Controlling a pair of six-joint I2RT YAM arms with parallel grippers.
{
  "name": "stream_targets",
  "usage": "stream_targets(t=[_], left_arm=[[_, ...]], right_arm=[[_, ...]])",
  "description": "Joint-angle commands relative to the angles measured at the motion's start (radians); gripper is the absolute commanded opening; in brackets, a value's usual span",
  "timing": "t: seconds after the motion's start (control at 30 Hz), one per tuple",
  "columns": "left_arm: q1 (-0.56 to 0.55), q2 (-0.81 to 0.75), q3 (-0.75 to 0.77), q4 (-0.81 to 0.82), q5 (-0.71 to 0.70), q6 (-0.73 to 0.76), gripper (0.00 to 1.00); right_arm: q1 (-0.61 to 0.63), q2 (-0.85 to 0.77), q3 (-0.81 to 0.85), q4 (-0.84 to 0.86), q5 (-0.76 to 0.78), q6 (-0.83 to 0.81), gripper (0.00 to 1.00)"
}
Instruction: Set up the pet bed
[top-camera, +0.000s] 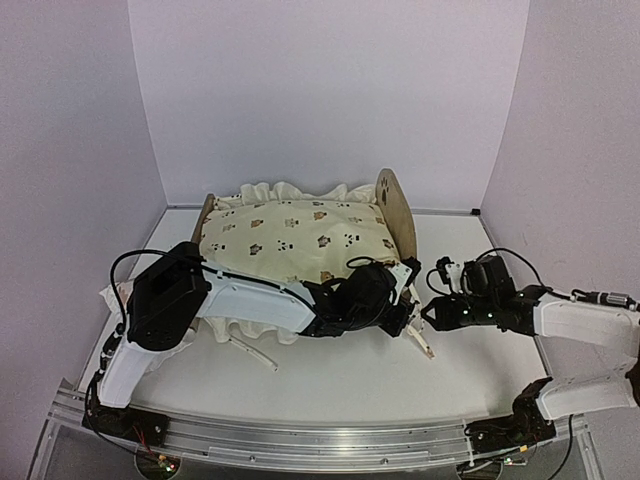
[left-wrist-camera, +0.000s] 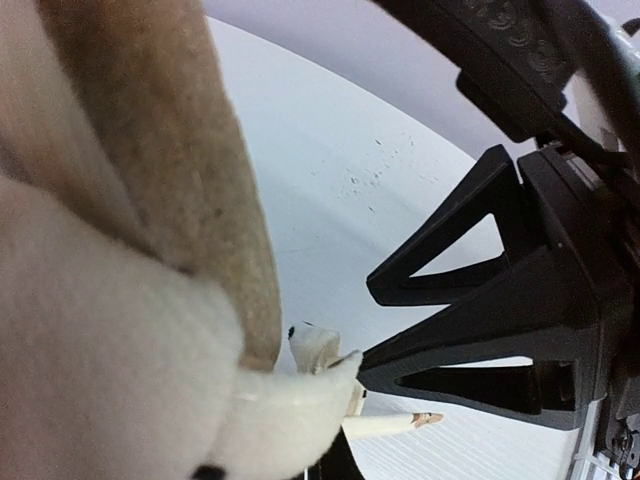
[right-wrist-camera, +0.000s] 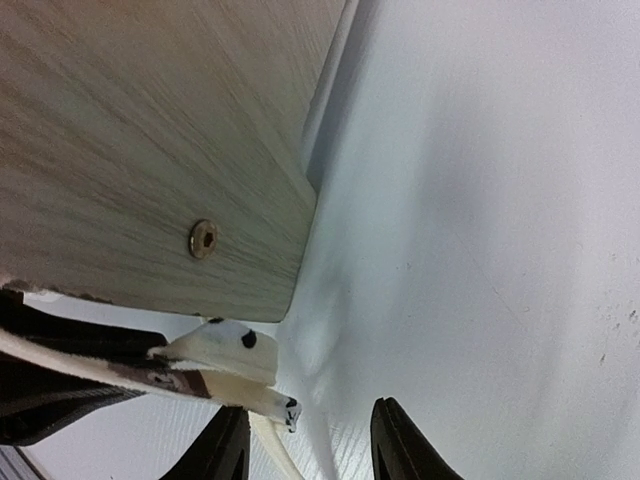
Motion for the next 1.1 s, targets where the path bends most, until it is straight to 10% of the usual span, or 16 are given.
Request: stream_targets(t=[0.0,0.4,1.07], left_arm=[[0.007,0.016,0.051,-0.015,0.01,0.018,0.0],[0.008,0.02,0.064,-0.028,0.006,0.022,0.0],[0.009,0.028,0.066,-0.013,0.017,0.022,0.0]], right_arm=[[-0.007,-0.07,-0.014,0.009,0.04,-0.016,0.42],[-0.021,-0.208,-0.042,-0.01,0.002,-0.016,0.41],[-0.022,0.043,0.018,0.101,-0.097,-0.015,0.38]])
